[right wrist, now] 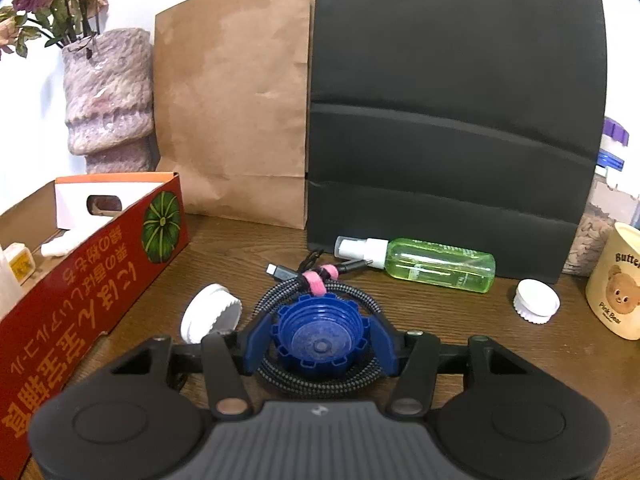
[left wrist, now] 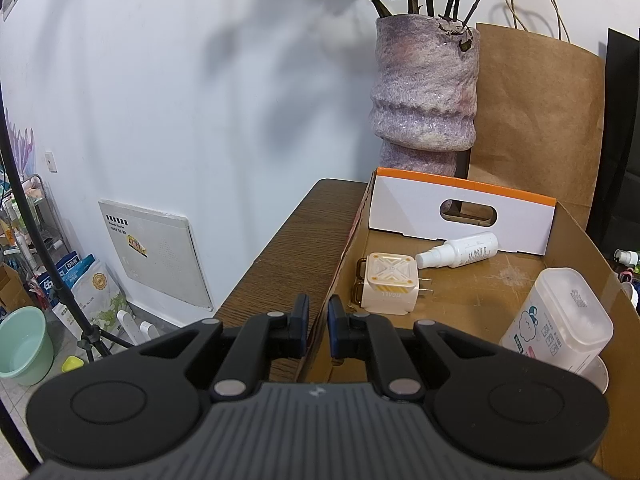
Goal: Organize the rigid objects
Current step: 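Grasp the blue bottle cap with the right gripper and lift it, then carry the blue cap over the orange box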
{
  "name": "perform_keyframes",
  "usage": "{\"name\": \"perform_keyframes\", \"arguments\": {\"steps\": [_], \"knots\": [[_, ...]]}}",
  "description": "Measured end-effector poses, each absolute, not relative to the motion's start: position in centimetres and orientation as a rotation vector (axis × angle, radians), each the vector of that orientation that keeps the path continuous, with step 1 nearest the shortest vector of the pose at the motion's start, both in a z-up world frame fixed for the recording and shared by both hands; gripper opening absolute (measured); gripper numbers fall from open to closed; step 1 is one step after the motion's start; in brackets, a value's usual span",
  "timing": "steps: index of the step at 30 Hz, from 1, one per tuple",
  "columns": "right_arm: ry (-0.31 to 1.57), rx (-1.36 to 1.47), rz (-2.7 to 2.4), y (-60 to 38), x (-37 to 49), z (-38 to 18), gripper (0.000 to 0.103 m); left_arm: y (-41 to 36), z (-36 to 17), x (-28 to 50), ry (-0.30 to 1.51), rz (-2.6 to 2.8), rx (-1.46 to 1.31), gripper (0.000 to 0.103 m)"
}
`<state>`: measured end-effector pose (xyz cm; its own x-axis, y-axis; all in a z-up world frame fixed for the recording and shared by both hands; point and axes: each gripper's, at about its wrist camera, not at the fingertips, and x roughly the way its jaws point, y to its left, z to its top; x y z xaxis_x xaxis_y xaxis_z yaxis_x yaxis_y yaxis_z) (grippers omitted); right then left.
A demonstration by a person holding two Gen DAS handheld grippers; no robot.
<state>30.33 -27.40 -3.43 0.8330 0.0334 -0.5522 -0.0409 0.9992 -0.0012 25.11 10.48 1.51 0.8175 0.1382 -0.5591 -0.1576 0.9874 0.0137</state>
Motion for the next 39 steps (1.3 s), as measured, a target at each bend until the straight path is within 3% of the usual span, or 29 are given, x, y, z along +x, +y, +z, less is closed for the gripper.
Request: {"name": "perform_keyframes", "arguments": {"steps": [19, 39], "knots": [[0.492, -0.016, -0.024, -27.6, 28.8, -2.5, 0.053, 10.5, 1.5, 25.1, 0.592, 0.158, -0.030, 0.010], [0.310, -0.015, 0.079, -25.0, 25.7, 3.2, 0.053, 10.4, 1.5, 25.1, 0.592, 0.161, -0.028, 0.011]]}}
